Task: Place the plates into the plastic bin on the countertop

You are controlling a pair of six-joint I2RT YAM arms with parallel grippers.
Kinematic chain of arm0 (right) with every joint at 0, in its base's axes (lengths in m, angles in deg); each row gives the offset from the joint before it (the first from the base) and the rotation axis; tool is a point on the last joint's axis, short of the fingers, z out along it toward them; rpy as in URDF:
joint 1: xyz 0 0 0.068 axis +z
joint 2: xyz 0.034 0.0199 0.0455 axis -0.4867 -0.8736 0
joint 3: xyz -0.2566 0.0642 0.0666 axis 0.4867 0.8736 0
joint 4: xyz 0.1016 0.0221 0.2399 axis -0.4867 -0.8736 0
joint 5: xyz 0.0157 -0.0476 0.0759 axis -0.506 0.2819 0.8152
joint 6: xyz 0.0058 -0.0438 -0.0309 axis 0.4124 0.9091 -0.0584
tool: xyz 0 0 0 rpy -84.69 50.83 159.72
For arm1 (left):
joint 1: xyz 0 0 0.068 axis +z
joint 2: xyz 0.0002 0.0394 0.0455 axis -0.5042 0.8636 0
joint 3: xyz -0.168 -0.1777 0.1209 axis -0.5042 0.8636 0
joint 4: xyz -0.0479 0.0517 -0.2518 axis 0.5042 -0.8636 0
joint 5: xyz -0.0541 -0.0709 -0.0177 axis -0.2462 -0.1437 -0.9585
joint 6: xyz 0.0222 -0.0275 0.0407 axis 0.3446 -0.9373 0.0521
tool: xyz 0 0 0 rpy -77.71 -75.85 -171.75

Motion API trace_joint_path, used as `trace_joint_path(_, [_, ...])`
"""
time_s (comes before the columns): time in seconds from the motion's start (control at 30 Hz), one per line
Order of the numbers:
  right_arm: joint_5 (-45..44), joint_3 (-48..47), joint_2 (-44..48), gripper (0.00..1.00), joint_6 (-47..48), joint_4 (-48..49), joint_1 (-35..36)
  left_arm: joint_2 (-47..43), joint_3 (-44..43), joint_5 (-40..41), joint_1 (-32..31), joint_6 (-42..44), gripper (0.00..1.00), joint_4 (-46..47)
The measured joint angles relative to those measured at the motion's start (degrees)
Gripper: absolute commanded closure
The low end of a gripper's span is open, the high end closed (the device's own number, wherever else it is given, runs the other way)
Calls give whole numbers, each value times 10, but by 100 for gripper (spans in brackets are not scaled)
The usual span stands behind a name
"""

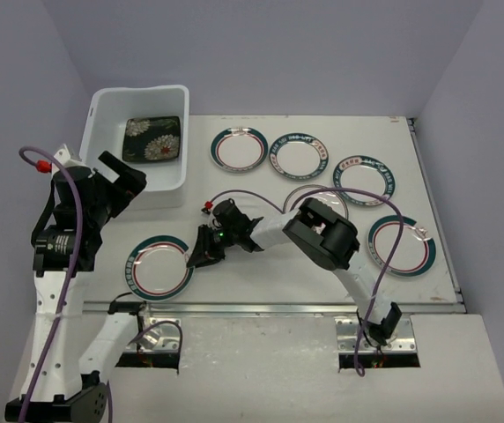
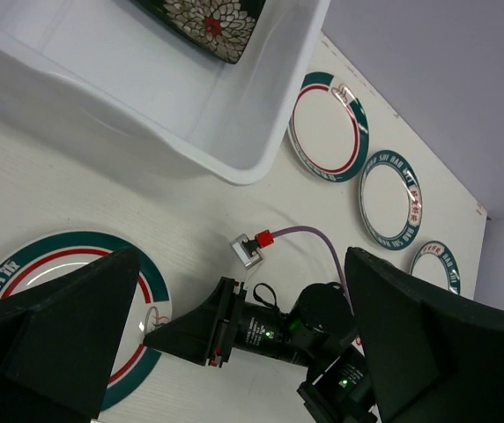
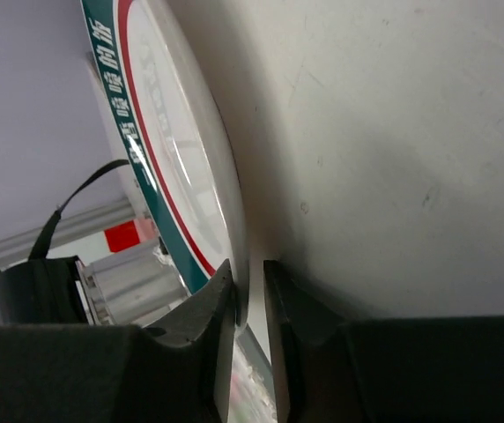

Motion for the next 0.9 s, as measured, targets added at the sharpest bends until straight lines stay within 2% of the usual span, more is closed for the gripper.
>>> trace_joint_path(0.07, [2,0,-11,99,-24,29,-3,0,-2,0,-5,2,0,-4])
trace_joint_path(0.23, [4,3,-23,100,-55,75,-12,7,-2,-5,-10,7,0,-7])
trace_joint_path(0.37, [0,87,40,100,-39,68,-45,27,-2,-29,-10,17,0,6])
trace_joint_path(0.47, [8,163,144,100,-3,-23,-100,42,-2,-59,-10,26,0,21])
trace_joint_path(0.5, [-7,163,175,100,37,-80,-127,58,-2,-77,-10,30,0,27])
trace_joint_path(0.6, [-35,149,283,100,150,-254,-192,91,6,-133,-11,40,0,58])
trace_joint_path(0.7, [-40,92,364,100,259,-403,-257,128,39,-241,-11,45,0,126])
trace_joint_path(0.77, [-10,52,396,100,308,-453,-292,153,68,-311,-13,44,1,175])
trace_joint_path(0.9, [76,14,434,100,348,-481,-352,189,97,-401,-13,48,9,229])
